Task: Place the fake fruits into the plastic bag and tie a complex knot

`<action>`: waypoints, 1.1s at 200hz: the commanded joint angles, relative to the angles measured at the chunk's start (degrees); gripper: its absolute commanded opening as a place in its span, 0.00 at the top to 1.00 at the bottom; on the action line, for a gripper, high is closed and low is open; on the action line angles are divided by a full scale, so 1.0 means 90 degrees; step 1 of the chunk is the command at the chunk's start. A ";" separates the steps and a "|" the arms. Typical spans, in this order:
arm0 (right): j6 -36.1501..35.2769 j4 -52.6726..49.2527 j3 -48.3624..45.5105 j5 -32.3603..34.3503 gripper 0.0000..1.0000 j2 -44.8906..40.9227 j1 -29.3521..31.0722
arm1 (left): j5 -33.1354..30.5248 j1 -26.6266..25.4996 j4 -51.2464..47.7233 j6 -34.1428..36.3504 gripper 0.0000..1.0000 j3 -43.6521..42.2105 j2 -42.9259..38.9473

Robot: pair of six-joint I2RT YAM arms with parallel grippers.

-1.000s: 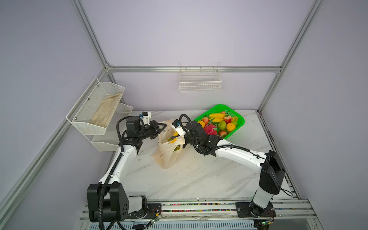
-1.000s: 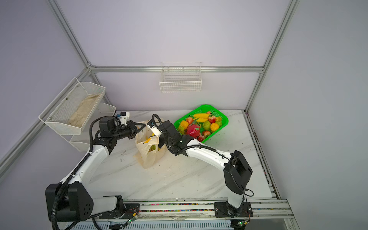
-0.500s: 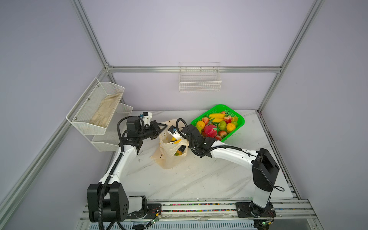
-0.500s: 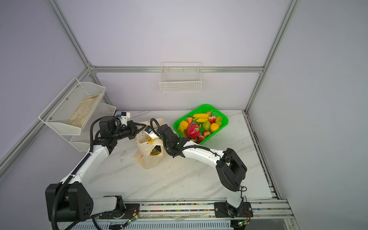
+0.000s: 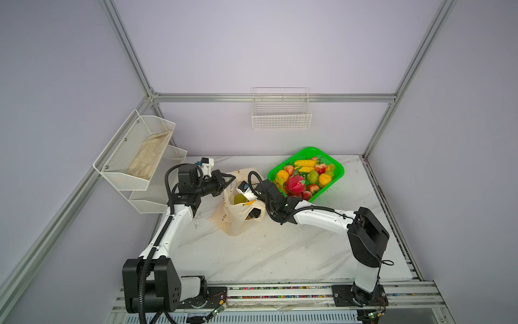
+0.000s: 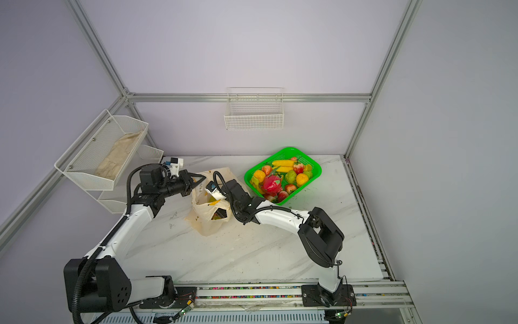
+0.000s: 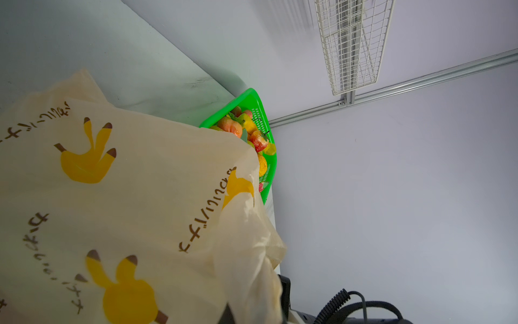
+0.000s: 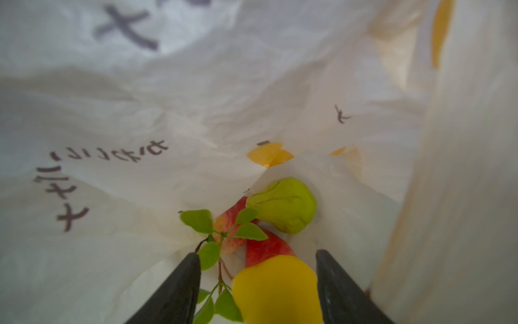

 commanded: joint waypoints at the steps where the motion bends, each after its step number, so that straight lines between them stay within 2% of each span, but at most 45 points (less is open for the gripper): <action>1: 0.0133 0.0108 -0.0115 -0.0179 0.28 -0.0449 -0.0062 | 0.0096 -0.0003 0.0261 -0.0052 1.00 -0.0172 -0.0030; 40: 0.0283 0.0128 -0.0371 -0.0386 0.29 -0.1012 -0.0187 | 0.0090 0.0003 0.0258 -0.0042 1.00 -0.0165 -0.0024; 62: 0.0601 0.0467 -0.0634 -0.0808 0.30 -0.1498 -0.0381 | 0.0093 0.0002 0.0264 -0.0027 1.00 -0.0170 -0.0013; 83: 0.0953 0.0738 -0.0757 -0.0918 0.30 -0.1878 -0.0583 | 0.0072 0.0002 0.0257 -0.0003 1.00 -0.0180 -0.0023; 132: 0.1675 0.1246 -0.1074 -0.0577 0.26 -0.2743 -0.1185 | 0.0047 -0.0002 0.0250 0.0024 1.00 -0.0194 0.0000; 156: 0.2072 0.1151 -0.1301 -0.0207 0.23 -0.3220 -0.1824 | 0.0052 0.0006 0.0259 0.0026 1.00 -0.0194 -0.0004; 178: 0.2343 0.0726 -0.1401 0.0201 0.20 -0.3341 -0.2843 | 0.0055 -0.0003 0.0250 0.0016 1.00 -0.0194 0.0006; 201: 0.2289 0.0243 -0.1305 0.0619 0.18 -0.3109 -0.3888 | 0.0055 0.0003 0.0258 0.0026 1.00 -0.0194 -0.0001; 220: 0.2142 -0.0080 -0.0991 0.0817 0.15 -0.2422 -0.4498 | 0.0038 0.0003 0.0265 0.0026 1.00 -0.0194 0.0001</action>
